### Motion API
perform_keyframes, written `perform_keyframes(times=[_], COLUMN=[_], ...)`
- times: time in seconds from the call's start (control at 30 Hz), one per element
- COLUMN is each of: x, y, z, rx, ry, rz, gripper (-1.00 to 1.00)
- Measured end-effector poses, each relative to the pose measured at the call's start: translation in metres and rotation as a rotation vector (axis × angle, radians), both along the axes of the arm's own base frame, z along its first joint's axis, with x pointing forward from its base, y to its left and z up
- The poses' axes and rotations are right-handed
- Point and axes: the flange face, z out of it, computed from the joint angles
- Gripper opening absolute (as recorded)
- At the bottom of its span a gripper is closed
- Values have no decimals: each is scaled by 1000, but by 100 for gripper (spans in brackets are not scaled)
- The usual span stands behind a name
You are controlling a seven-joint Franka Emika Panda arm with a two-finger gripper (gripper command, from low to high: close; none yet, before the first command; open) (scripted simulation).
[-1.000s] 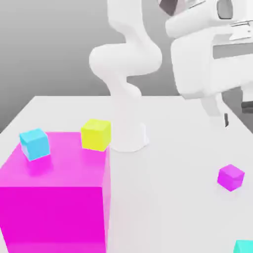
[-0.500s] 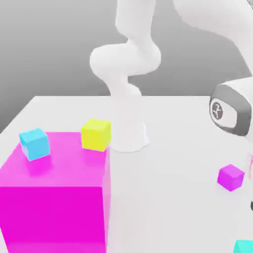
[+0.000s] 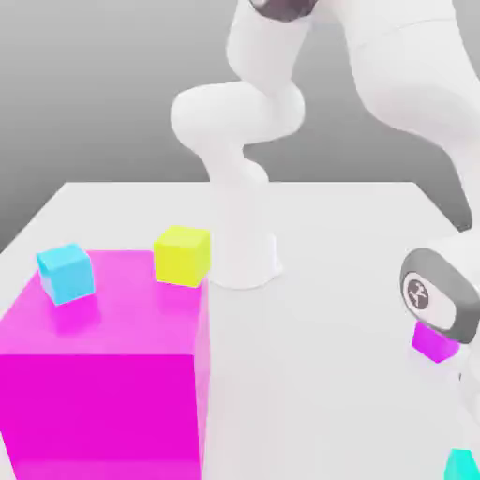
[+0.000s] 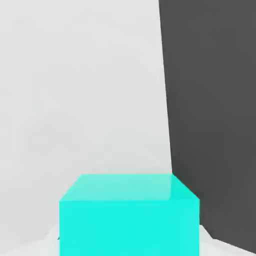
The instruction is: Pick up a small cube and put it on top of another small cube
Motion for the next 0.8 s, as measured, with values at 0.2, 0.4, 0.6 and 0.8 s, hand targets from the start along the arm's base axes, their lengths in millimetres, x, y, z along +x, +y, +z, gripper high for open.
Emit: perform_keyframes(times=[0.2, 0.4, 0.6, 0.8], x=[3, -10, -42, -88], y=[-62, -138, -205, -265], z=[75, 140, 194, 236], rx=[21, 37, 42, 33], ry=[12, 14, 10, 3], rz=[149, 302, 472, 641], gripper=[-100, -100, -100, -100])
